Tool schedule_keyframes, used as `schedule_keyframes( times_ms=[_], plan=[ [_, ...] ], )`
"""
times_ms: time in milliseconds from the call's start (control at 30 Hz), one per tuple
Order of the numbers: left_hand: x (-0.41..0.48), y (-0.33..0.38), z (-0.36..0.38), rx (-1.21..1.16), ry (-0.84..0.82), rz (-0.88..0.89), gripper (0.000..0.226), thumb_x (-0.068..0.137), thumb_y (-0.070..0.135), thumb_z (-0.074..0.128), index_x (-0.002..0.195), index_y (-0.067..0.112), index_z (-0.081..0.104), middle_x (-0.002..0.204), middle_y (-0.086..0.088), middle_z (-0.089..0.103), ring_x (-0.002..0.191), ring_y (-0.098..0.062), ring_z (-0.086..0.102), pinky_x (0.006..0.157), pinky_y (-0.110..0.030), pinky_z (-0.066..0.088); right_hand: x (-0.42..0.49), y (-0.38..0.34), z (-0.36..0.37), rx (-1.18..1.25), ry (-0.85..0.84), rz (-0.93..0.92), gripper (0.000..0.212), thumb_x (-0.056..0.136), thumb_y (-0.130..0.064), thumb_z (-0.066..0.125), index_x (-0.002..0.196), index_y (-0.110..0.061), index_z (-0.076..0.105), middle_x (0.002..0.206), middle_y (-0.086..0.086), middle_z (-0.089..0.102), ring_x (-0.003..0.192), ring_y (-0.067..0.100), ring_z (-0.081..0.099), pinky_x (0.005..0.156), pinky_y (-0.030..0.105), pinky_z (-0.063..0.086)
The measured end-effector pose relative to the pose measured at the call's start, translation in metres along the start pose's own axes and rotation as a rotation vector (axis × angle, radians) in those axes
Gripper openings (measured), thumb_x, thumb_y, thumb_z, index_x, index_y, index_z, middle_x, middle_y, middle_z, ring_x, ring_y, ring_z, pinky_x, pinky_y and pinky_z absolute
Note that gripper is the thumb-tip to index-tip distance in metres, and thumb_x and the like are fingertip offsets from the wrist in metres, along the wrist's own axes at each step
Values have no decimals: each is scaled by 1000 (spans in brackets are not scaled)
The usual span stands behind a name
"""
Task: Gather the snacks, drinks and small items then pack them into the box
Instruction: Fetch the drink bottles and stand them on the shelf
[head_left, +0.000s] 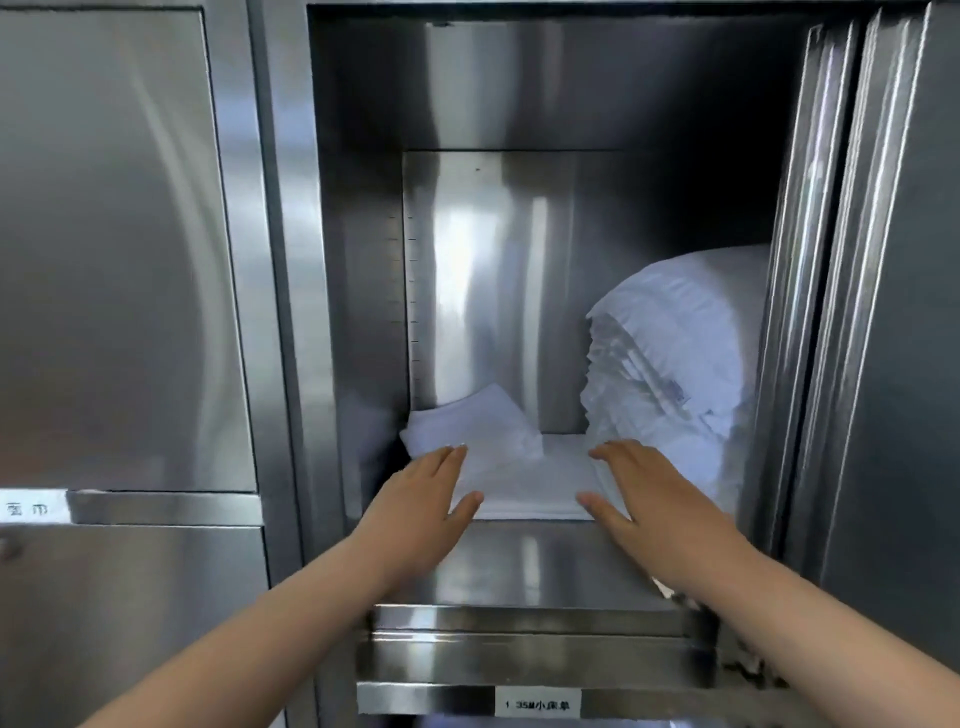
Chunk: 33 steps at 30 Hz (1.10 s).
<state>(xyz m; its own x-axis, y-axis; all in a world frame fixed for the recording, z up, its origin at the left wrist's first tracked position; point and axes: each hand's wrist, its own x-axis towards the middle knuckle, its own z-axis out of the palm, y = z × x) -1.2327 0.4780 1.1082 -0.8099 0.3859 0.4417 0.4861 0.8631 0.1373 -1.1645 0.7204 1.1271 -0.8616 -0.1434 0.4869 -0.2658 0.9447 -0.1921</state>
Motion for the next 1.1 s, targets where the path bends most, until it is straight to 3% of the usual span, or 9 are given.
schedule_keyframes(
  times_ms=[200,433,800,1100],
  plan=[
    [97,-29,55,43,11,-176,65,98,50,28,151,17,9,157,-1,15,143,-17,14,113,-30,15,114,49,64,46,-40,-67,54,96,-51,39,140,-22,33,143,-4,35,129,12,32,95,20,28],
    [180,-78,129,36,-15,-357,64,99,47,29,151,13,11,157,-4,16,144,-18,13,114,-30,14,220,69,165,226,-95,-32,52,95,-50,41,138,-21,37,144,-3,37,131,16,35,103,26,32],
    [303,-168,212,-25,11,-508,57,101,36,27,150,11,13,157,-6,14,144,-21,8,117,-36,10,368,88,261,209,-172,-53,47,101,-36,36,144,-19,35,153,2,30,141,18,25,115,33,23],
    [367,-215,253,-28,42,-566,48,101,26,25,146,11,29,151,-7,31,140,-21,22,116,-32,12,464,108,328,86,-159,-228,39,99,-24,40,137,-17,45,143,4,45,132,19,38,109,29,28]
  ],
)
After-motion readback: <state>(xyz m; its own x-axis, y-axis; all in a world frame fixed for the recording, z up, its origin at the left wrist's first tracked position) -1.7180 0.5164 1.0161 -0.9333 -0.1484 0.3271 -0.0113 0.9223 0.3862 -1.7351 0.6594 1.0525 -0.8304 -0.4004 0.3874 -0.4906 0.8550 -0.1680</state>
